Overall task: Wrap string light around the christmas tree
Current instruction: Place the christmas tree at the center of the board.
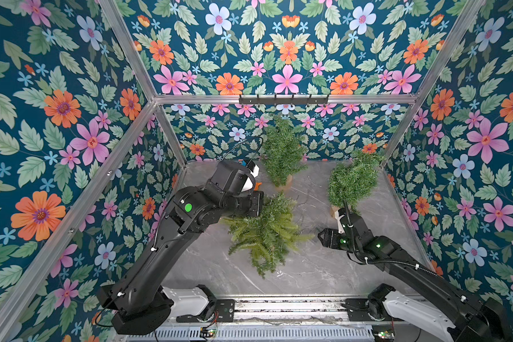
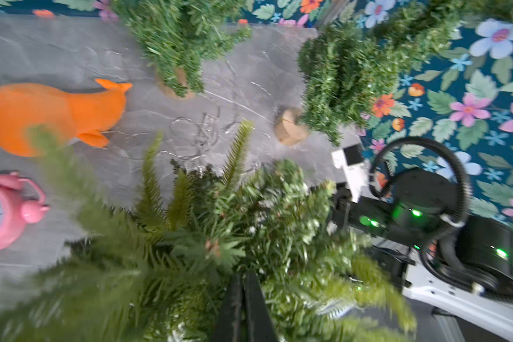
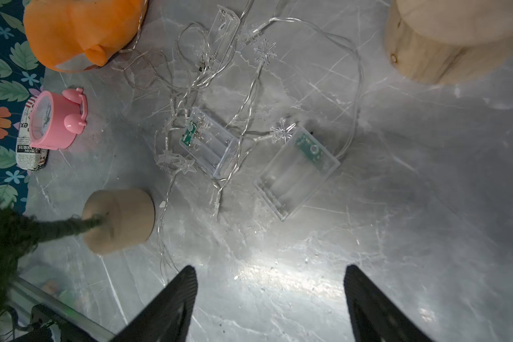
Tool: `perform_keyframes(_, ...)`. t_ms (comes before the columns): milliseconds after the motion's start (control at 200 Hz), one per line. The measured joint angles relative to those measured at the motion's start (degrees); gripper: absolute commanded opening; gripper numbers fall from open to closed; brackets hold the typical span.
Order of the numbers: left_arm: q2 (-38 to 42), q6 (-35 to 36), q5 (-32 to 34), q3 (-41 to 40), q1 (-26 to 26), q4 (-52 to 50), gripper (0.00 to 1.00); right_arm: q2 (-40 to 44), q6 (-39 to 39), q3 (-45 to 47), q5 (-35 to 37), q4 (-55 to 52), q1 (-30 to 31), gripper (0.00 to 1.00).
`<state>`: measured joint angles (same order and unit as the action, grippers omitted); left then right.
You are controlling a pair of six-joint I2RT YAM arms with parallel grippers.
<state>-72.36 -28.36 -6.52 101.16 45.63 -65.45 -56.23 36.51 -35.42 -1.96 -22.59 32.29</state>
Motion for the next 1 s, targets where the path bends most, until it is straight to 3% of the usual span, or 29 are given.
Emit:
perform_keyframes(225, 3.3, -1.7, -1.5, -6.3, 0.1, 6.4, 0.00, -5.5, 2.0, 0.0, 1.2, 3.3, 0.0, 0.81)
perform_keyframes(615, 5.9, -2.3, 0.4, -10.0, 0.1, 9.7, 0.00, -16.2, 8.0, -2.3, 4.2, 6.5, 3.0, 0.91)
perform_keyframes(770, 7.8, -1.2, -0.6, -11.6, 0.1, 10.4, 0.18, -20.6, 11.0, -4.1, 7.1, 7.0, 3.7, 0.93)
perform_keyframes(850, 9.1, -0.6, -0.9, -12.2, 0.1, 10.6, 0.32, -22.1, 12.2, -4.3, 8.9, 7.3, 3.7, 0.94)
perform_keyframes(1000, 11.5, -0.2, -1.2, -14.2, 0.1, 11.8, 0.42, -24.3, 14.1, -4.6, 11.2, 8.0, 3.7, 0.95)
